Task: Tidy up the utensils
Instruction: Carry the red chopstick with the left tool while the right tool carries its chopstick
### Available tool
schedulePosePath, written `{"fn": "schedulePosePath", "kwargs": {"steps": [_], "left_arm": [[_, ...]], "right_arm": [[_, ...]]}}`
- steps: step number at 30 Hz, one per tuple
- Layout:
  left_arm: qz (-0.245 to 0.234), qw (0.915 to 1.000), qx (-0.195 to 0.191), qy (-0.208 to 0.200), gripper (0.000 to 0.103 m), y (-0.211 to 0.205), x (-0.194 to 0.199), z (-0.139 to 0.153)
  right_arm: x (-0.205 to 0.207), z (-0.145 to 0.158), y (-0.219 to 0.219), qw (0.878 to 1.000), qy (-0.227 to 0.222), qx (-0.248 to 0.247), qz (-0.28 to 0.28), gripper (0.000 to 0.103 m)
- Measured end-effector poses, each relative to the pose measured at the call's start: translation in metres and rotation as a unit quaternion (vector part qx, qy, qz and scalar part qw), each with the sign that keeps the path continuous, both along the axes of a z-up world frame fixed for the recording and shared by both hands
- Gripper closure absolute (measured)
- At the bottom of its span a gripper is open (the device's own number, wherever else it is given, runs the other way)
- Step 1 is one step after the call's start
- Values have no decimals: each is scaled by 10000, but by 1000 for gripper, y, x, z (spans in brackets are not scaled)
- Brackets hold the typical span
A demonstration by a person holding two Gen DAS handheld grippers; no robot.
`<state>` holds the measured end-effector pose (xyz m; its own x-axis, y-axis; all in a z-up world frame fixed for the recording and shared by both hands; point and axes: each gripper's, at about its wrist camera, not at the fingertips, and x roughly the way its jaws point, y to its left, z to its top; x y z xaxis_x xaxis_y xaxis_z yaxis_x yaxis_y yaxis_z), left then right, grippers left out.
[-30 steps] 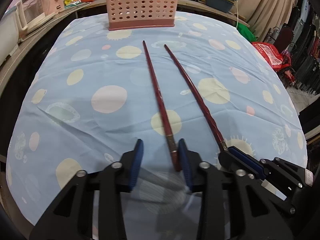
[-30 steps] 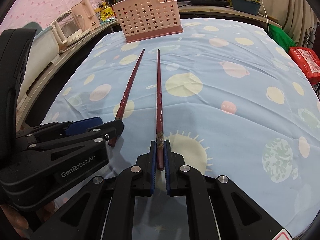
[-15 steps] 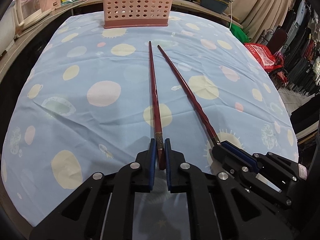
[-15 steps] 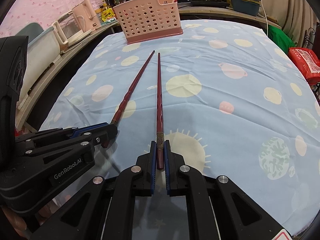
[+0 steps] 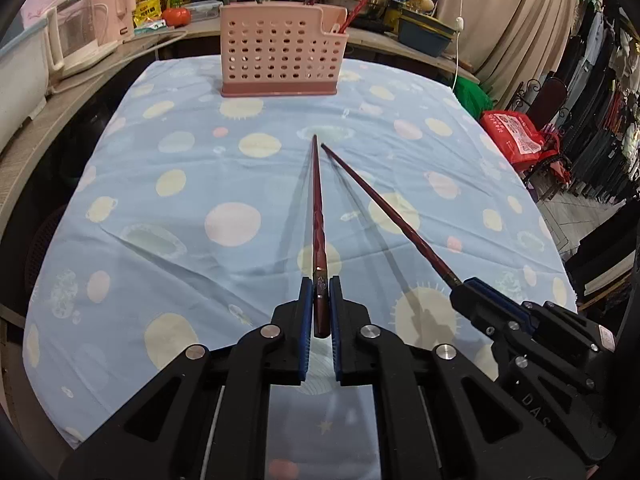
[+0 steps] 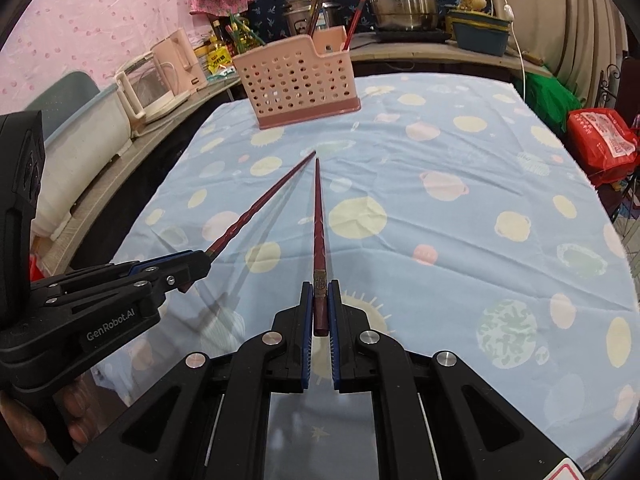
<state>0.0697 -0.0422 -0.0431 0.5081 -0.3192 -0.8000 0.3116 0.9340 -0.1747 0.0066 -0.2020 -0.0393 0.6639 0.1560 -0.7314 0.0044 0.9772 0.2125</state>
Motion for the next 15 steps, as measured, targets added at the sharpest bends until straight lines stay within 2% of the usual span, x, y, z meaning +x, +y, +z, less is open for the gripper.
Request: {"fn": "schedulePosePath", "kwargs": {"steps": [15], "left_arm": [[160,9961,-327,-804,96,24,8,72]], "right_arm": [[8,88,-25,9950,-963,170,-187,96]]}}
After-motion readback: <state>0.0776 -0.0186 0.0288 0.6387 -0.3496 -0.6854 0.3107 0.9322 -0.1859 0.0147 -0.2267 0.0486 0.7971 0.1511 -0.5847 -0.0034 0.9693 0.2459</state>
